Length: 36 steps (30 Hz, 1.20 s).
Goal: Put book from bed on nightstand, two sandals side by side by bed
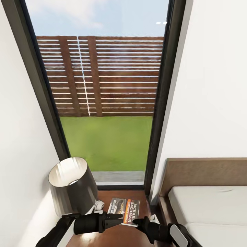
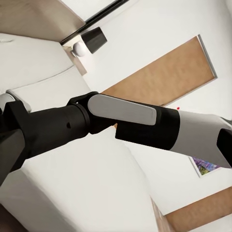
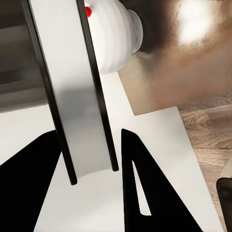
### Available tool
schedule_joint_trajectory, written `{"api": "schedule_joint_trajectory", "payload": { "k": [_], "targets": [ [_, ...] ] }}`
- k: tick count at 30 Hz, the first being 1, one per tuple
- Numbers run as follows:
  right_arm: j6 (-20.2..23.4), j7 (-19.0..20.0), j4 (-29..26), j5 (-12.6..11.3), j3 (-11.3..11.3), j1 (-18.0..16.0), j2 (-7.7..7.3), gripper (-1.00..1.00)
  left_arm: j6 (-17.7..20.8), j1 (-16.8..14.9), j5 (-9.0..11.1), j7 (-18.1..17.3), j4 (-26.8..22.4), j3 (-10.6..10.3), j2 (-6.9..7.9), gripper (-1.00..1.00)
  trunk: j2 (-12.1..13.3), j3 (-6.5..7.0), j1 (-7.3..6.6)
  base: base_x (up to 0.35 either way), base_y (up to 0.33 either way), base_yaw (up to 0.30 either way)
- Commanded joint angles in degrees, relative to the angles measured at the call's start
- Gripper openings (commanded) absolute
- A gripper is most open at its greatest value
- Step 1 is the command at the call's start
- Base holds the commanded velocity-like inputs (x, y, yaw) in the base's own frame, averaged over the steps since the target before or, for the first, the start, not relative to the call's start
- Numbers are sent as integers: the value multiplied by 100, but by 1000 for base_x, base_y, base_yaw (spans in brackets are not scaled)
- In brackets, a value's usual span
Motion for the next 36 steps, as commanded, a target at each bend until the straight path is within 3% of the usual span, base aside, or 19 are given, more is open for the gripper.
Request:
{"api": "schedule_joint_trajectory", "payload": {
  "k": [1,36],
  "targets": [
    [14,12,-3,-10,12,-5,-2,-100,60,-5,51,3,0,-22,7,100,-47,-26,23,0,0,0],
    [14,11,-10,-10,20,-5,-7,-100,66,-5,51,2,0,-27,-13,100,-1451,-654,792,0,0,0]
  ]
}}
